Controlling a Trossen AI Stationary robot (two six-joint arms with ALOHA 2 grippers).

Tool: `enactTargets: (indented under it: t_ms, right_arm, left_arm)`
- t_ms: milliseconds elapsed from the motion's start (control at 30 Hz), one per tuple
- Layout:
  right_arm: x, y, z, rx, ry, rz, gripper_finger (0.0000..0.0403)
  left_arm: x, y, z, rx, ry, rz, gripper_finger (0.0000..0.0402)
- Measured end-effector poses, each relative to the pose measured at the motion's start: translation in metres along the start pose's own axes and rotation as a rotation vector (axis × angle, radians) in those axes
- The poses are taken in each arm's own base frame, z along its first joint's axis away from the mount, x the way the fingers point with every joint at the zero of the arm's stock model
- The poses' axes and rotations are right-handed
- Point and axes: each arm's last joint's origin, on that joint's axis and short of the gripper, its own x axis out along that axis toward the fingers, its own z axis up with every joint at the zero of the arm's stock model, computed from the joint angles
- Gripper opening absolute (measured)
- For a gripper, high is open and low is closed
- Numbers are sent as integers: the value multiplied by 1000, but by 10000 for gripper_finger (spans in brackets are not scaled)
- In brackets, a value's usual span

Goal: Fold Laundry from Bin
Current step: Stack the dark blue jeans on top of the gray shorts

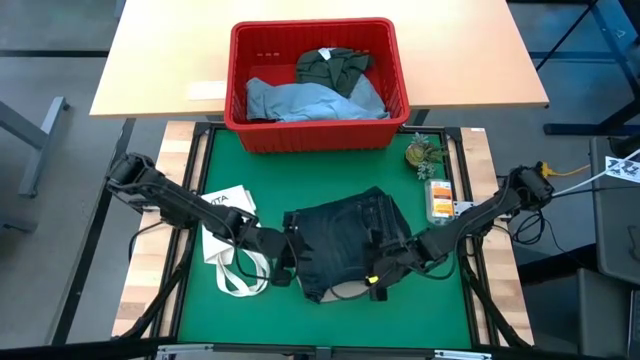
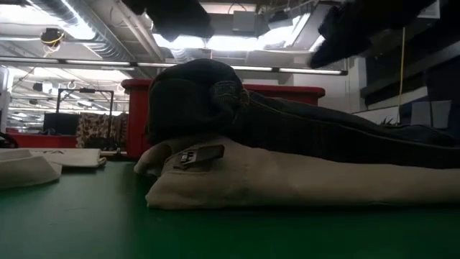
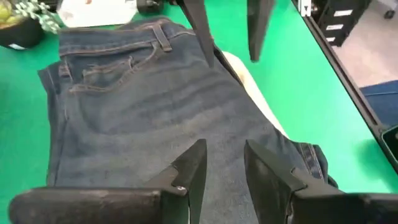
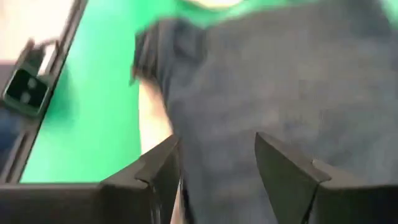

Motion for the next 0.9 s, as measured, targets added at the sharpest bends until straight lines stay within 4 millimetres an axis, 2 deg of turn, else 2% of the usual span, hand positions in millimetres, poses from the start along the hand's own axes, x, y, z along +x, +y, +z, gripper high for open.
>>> enactTargets:
  t_ms: [233, 467, 567, 700, 900]
  right_arm:
    - [23, -5, 3, -15, -58, -87, 205]
    - [55, -23, -11, -7, 73, -129, 205]
    - [63, -30, -16, 0, 140, -115, 205]
    - [64, -38, -23, 16, 221, -147, 205]
    - [56, -47, -30, 25, 323, -203, 205]
  left_arm:
    - [1, 4, 0, -5, 7, 20, 103]
    - [1, 4, -1, -3, 19, 23, 103]
    - [1, 4, -1, -5, 20, 24, 103]
    - [1, 4, -1, -5, 21, 23, 103]
    - [1, 4, -2, -4, 25, 24, 103]
